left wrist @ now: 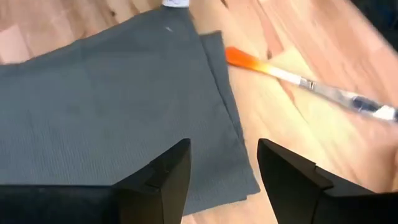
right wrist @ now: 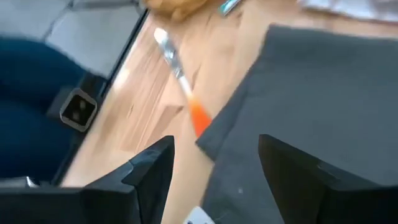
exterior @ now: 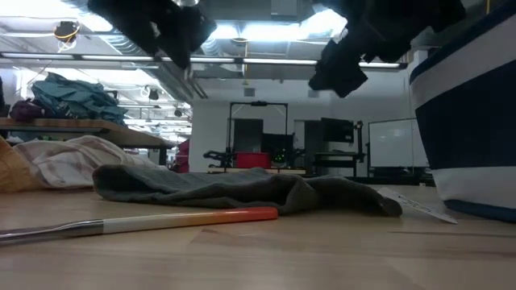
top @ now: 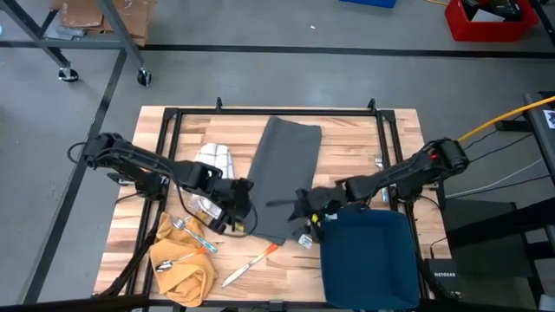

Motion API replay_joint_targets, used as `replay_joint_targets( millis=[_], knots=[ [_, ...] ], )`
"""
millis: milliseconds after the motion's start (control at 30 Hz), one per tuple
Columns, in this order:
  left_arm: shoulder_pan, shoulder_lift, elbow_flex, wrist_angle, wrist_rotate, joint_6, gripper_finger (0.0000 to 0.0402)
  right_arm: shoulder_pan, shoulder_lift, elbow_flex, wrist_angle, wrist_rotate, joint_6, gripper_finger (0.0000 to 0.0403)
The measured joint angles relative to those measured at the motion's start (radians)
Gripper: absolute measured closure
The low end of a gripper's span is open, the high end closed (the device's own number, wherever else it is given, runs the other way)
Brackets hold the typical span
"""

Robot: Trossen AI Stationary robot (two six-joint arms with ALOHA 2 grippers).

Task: Fold towel
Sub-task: Fold the grey towel

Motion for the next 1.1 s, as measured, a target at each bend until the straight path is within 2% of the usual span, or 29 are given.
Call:
replay_joint_targets(
  millis=[167, 333, 467, 667, 867, 1100],
  knots=[
    [-0.064, 0.054, 0.000, -0.001, -0.086, 0.093, 0.0224, 0.046, 0.107, 0.080, -0.010, 0.038, -0.096, 0.0164],
    [-0.104, 0.122, 0.000, 0.000, -0.124, 0.120, 0.0224, 0.062, 0.192, 0.177, -0.151, 0.112, -0.180, 0.0164],
    [-0.121, 0.172, 0.000, -0.004, -0.132, 0.119, 0.0224, 0.060, 0.247, 0.243, -0.269, 0.131, -0.214, 0.0164],
    [-0.131, 0.233, 0.000, -0.004, -0.134, 0.139, 0.0224, 0.060, 0.319, 0.309, -0.301, 0.131, -0.216, 0.0164],
    [-0.131, 0.283, 0.000, -0.029, -0.138, 0.143, 0.0224, 0.065, 0.358, 0.317, -0.297, 0.147, -0.184, 0.0164],
    [-0.131, 0.333, -0.001, -0.046, -0.199, 0.143, 0.0224, 0.086, 0.379, 0.317, -0.285, 0.207, -0.125, 0.0164]
  ],
)
